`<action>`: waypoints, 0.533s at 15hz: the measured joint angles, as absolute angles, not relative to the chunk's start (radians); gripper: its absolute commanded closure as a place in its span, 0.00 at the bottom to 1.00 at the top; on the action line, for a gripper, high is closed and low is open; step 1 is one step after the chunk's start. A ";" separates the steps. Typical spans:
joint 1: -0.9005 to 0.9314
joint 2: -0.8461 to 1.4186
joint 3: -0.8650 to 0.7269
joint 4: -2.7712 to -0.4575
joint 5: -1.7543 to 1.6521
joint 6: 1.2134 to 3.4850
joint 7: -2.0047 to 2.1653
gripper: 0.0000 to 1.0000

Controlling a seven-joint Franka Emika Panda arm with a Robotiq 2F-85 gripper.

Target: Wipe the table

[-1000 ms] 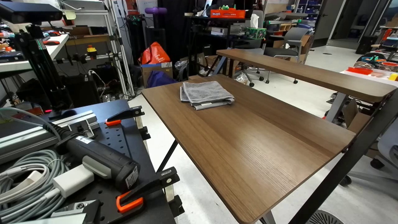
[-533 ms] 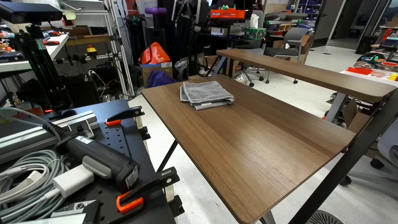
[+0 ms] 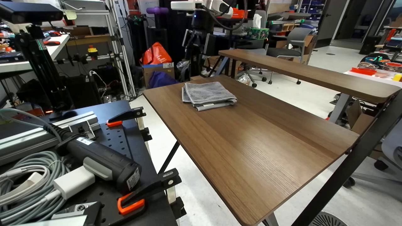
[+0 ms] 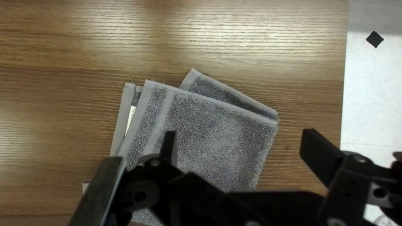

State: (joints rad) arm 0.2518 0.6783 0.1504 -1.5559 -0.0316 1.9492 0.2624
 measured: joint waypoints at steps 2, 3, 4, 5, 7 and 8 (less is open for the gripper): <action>0.252 0.728 0.143 -1.517 -0.013 1.961 0.283 0.00; 0.252 0.748 0.140 -1.504 0.001 1.981 0.293 0.00; 0.252 0.765 0.138 -1.497 0.015 2.009 0.304 0.00; 0.252 0.780 0.136 -1.495 0.033 2.045 0.318 0.00; 0.252 0.804 0.133 -1.496 0.067 2.129 0.355 0.00; 0.252 0.815 0.131 -1.496 0.085 2.170 0.376 0.00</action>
State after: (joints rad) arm 0.2520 0.8151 0.1309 -1.4961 0.0846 2.1701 0.3762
